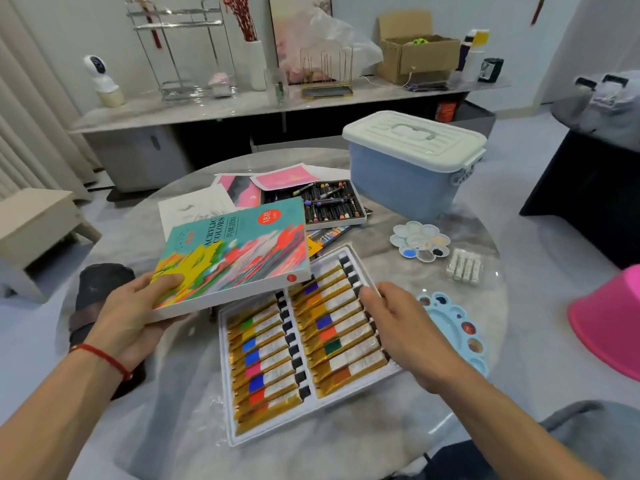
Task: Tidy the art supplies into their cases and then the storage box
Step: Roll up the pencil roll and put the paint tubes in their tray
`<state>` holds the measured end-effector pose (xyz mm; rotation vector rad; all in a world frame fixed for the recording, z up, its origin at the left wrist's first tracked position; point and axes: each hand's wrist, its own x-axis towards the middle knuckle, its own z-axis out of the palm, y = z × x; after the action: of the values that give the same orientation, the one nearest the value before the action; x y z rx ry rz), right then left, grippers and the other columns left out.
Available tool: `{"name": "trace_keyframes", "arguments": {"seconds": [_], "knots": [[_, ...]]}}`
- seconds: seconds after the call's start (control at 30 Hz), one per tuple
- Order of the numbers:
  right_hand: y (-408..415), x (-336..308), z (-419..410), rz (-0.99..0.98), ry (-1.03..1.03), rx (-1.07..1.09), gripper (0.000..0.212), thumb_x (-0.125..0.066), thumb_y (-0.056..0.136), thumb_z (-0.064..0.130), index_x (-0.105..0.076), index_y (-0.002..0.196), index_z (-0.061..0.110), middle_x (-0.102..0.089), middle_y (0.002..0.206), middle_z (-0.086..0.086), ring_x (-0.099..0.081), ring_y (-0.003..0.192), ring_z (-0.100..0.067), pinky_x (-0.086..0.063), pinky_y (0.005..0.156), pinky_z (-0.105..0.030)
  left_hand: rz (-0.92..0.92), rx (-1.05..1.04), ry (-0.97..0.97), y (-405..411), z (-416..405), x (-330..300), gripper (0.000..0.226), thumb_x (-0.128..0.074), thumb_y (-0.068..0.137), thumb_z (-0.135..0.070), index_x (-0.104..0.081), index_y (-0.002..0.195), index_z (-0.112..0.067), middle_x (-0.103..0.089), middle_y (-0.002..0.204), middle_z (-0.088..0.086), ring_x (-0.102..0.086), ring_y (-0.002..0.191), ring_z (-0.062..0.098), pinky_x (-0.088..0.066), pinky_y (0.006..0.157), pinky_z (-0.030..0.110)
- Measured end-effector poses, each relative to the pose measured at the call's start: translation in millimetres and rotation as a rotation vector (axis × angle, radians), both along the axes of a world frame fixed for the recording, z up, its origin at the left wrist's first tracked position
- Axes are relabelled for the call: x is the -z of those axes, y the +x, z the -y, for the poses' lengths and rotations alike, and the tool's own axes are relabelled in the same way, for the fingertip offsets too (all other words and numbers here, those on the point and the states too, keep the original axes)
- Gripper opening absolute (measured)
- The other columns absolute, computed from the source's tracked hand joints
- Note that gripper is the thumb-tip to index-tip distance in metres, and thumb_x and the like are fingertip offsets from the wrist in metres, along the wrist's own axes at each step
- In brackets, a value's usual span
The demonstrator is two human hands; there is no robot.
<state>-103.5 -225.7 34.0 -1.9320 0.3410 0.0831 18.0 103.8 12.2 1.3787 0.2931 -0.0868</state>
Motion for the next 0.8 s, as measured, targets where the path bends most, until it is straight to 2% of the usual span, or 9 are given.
{"name": "trace_keyframes", "arguments": {"seconds": [0.07,0.13,0.17,0.23,0.33,0.43,0.53,0.7,0.8], "knots": [[0.2,-13.4,23.8,0.048,0.083,0.121,0.034,-0.041,0.106,0.041,-0.066,0.1,0.019,-0.077,0.089,-0.003,-0.076,0.083,-0.02,-0.061,0.081,-0.049,0.013,-0.011,-0.033,3.4,-6.6,0.5,0.007,-0.066,0.089,-0.008,-0.064,0.094,-0.013,-0.074,0.105,0.011,-0.071,0.086,0.024,-0.061,0.072,0.044],[2.0,-24.1,47.1,0.121,0.173,0.296,0.035,-0.041,0.107,0.034,-0.07,0.102,0.014,-0.078,0.088,-0.004,-0.077,0.08,-0.02,-0.063,0.072,-0.041,0.019,-0.025,-0.063,6.8,-10.6,0.3,0.013,-0.069,0.086,-0.009,-0.064,0.098,-0.012,-0.069,0.121,0.017,-0.067,0.103,0.034,-0.053,0.092,0.059],[3.4,-27.1,57.8,0.146,0.229,0.395,0.035,-0.041,0.108,0.033,-0.07,0.104,0.013,-0.079,0.089,-0.004,-0.077,0.078,-0.019,-0.062,0.062,-0.033,0.023,-0.025,-0.059,8.1,-9.8,-0.3,0.012,-0.069,0.086,-0.009,-0.064,0.097,-0.013,-0.069,0.121,0.017,-0.068,0.101,0.033,-0.053,0.09,0.058],[6.4,-26.7,72.0,0.175,0.327,0.572,0.033,-0.041,0.108,0.035,-0.069,0.111,0.017,-0.079,0.094,-0.003,-0.077,0.076,-0.018,-0.054,0.048,-0.024,0.027,-0.022,-0.035,8.7,-4.6,-0.9,0.009,-0.066,0.088,-0.007,-0.067,0.095,-0.013,-0.073,0.112,0.012,-0.071,0.087,0.026,-0.06,0.075,0.048],[10.8,-16.7,82.5,0.204,0.434,0.77,0.031,-0.04,0.107,0.037,-0.065,0.12,0.023,-0.078,0.1,0.001,-0.077,0.081,-0.018,-0.057,0.053,-0.029,0.045,-0.001,-0.026,6.7,7.2,0.4,0.016,-0.063,0.09,-0.003,-0.065,0.105,-0.009,-0.072,0.108,0.012,-0.073,0.075,0.02,-0.062,0.062,0.04],[11.0,-8.7,87.0,0.148,0.448,0.849,0.033,-0.039,0.107,0.039,-0.065,0.119,0.022,-0.078,0.1,0.0,-0.075,0.073,-0.017,-0.048,0.042,-0.023,0.057,0.036,-0.01,5.3,16.8,3.4,0.035,-0.063,0.089,-0.002,-0.058,0.124,0.001,-0.071,0.114,0.013,-0.073,0.076,0.019,-0.062,0.06,0.038],[9.5,-2.5,88.5,0.096,0.471,0.86,0.033,-0.04,0.106,0.039,-0.066,0.118,0.021,-0.077,0.1,-0.004,-0.065,0.063,-0.016,-0.04,0.033,-0.02,0.075,0.047,0.008,5.5,23.7,4.0,0.04,-0.064,0.088,0.0,-0.058,0.127,0.0,-0.071,0.116,0.013,-0.074,0.075,0.018,-0.061,0.059,0.035],[11.3,8.3,86.0,0.112,0.502,0.846,0.022,-0.046,0.105,0.041,-0.063,0.112,0.028,-0.077,0.096,0.003,-0.076,0.08,-0.017,-0.06,0.065,-0.034,0.074,0.051,0.009,5.6,29.0,4.5,0.04,-0.065,0.088,0.0,-0.06,0.127,-0.003,-0.072,0.114,0.012,-0.074,0.073,0.018,-0.06,0.056,0.033],[12.4,9.4,83.9,0.107,0.506,0.822,0.017,-0.046,0.106,0.039,-0.061,0.105,0.03,-0.075,0.094,0.003,-0.076,0.083,-0.018,-0.061,0.072,-0.037,0.069,0.044,0.002,5.0,30.5,4.5,0.04,-0.065,0.088,-0.001,-0.059,0.128,-0.003,-0.074,0.107,0.01,-0.073,0.071,0.018,-0.06,0.054,0.034]]}}
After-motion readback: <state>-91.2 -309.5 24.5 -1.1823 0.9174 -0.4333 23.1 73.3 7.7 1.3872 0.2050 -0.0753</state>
